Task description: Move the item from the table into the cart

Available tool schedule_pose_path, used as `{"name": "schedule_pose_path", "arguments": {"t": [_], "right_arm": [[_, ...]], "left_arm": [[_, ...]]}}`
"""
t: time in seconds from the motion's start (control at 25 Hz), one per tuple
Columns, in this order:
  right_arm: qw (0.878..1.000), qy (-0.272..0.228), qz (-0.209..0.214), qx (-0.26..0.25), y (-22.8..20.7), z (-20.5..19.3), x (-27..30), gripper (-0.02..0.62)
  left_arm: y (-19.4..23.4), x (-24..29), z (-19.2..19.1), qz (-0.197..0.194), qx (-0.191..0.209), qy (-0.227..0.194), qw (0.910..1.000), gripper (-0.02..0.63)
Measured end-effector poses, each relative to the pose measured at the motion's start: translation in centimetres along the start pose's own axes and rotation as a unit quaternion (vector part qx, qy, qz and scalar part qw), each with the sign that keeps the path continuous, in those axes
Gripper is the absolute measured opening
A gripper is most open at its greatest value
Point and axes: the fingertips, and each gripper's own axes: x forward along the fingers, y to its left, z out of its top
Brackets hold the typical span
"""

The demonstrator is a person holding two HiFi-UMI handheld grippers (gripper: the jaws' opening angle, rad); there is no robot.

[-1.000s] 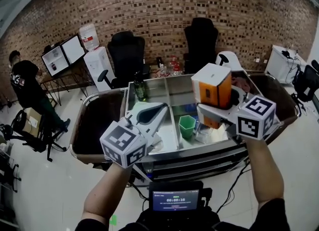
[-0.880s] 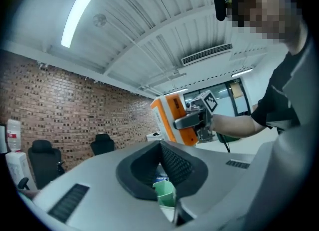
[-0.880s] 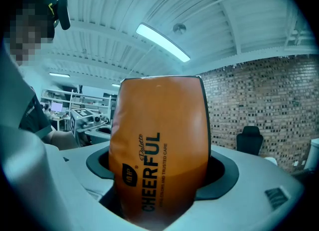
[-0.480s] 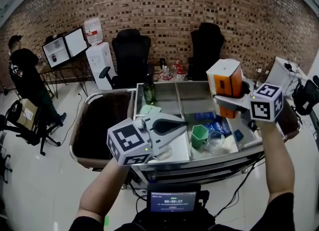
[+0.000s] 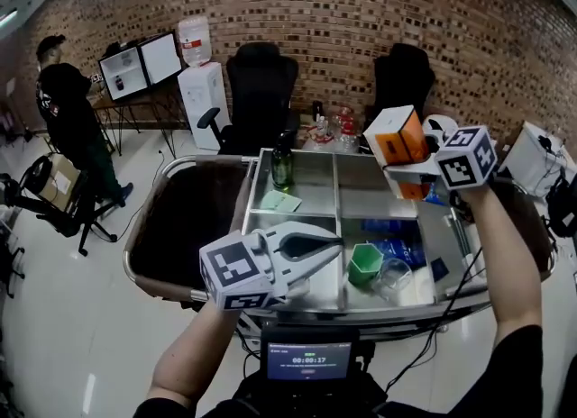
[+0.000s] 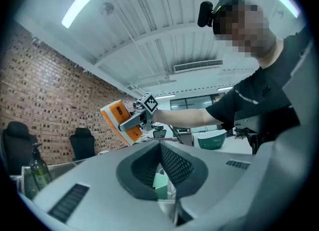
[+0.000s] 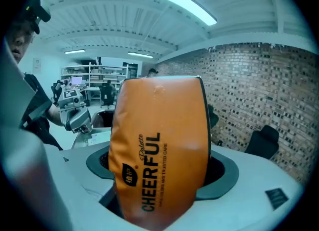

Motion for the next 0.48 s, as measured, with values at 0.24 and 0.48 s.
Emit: {"name": "schedule_pose_path", "arguments": {"t": [0.24,0.48], "right_arm": [[0.992,0.091,0.077,-0.031,-2.8,-5.4,5.6,0.402],[0.962,0.223,0.131,-0.089,-4.1,-10.3,9.9,0.402]], "left_arm": [[3.4,1.7,-4.3,0.028,-0.016,0.016,0.9994,0.008],[5.3,2.0,-5.6,0.042,-0.018,0.031,0.9985,0.008]]}}
